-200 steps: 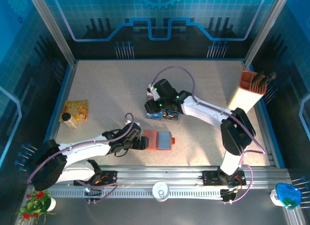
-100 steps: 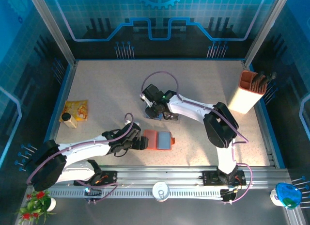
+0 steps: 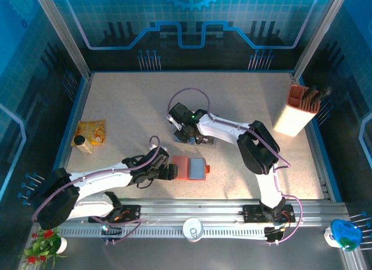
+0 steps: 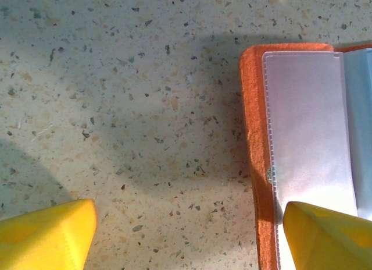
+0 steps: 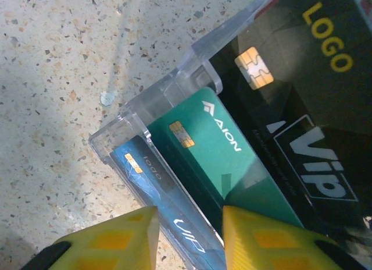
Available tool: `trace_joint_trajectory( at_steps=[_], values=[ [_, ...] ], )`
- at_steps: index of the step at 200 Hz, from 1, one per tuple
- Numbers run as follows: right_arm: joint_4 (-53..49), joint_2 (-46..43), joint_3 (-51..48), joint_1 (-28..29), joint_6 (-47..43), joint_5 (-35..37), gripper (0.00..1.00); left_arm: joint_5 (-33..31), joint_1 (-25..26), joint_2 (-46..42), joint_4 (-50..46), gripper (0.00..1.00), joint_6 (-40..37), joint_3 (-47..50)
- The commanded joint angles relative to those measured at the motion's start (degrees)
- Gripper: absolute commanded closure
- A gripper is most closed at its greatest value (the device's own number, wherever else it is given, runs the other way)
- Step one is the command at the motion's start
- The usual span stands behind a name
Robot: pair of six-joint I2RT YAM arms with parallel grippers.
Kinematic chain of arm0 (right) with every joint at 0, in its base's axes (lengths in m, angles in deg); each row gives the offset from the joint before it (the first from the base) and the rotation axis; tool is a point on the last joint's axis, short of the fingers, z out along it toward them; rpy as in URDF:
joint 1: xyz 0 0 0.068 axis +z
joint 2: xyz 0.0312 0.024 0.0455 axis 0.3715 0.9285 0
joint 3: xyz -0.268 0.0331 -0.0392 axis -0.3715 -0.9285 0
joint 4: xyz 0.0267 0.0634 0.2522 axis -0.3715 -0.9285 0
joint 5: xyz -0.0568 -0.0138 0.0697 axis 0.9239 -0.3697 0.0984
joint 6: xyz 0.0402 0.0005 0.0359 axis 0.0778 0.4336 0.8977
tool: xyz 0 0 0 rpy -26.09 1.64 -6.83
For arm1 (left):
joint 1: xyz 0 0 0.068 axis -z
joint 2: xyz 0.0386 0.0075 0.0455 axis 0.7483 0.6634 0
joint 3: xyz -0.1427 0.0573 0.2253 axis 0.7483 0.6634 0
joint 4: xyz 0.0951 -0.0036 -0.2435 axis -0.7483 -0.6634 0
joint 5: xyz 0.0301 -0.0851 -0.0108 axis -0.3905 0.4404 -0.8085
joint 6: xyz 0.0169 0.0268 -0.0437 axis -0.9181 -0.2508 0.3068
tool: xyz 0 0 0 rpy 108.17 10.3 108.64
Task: Put the credit cards into the card holder
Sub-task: Pick up the credit card from the storage box.
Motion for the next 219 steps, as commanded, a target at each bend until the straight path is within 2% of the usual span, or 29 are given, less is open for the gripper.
trace_joint_trajectory(
  at_steps=[1,82,128,160,187,219],
  values=[
    [-1.6,0.5,1.1,0.7,-1.1,-0.6,0.70,-1.3,0.2,-1.1,-1.3,0.15,-0.9,-0.9],
    [-0.3,-2.1,-0.6,0.8,-5.2,-4.2,1.00,-1.2,0.2,-1.3,-1.1,0.16,-0.7,-0.7],
    [-0.3,-6.8,-0.7,0.8,-7.3,-6.5,1.00,-1.2,0.3,-1.6,-1.3,0.16,-0.6,-0.7],
    [1.0,-12.2,-2.3,0.7,-4.9,-7.6,1.00,-1.5,0.2,-1.7,-1.7,0.16,-0.6,-0.7],
    [4.8,-19.2,-7.3,0.7,1.7,-9.8,1.00,-2.1,0.2,-2.3,-2.4,0.16,-0.2,-0.5],
    [16.1,-29.8,-21.4,1.0,16.1,-13.0,1.00,-3.1,0.3,-3.0,-3.1,0.16,1.2,0.0]
  ],
)
